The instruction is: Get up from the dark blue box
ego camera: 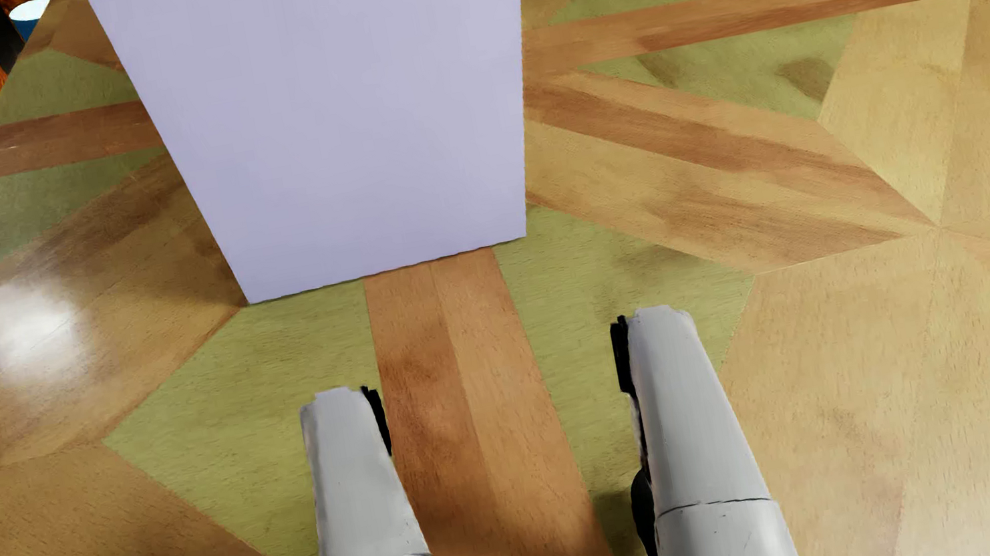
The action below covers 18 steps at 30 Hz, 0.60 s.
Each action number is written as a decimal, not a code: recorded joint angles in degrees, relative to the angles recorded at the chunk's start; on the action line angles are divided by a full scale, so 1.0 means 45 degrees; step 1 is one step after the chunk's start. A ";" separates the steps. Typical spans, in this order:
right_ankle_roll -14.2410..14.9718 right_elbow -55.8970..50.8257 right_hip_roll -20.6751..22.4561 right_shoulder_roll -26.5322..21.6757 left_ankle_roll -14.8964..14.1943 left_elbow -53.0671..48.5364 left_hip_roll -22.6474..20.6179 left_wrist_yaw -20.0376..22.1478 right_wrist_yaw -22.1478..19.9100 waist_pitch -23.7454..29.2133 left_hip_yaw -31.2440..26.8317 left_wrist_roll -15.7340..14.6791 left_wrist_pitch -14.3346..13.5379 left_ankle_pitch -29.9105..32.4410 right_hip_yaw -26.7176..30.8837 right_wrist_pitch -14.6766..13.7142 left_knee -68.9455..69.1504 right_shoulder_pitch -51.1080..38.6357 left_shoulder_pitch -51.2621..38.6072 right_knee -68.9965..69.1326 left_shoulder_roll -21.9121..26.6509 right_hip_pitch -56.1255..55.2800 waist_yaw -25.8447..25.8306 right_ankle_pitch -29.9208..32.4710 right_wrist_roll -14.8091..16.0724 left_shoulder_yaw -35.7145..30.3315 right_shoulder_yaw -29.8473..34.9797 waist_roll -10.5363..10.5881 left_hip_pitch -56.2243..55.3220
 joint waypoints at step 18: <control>0.0000 -0.1458 0.0153 0.0145 0.0149 -0.1178 -0.0127 0.0558 -0.0274 0.0763 -0.0164 0.0160 -0.0332 -0.0418 -0.0026 -0.0221 0.0079 -0.1250 -0.1276 -0.0128 0.0264 0.0139 0.0110 0.0019 0.0313 -0.0839 0.0987 -0.0145 -0.0158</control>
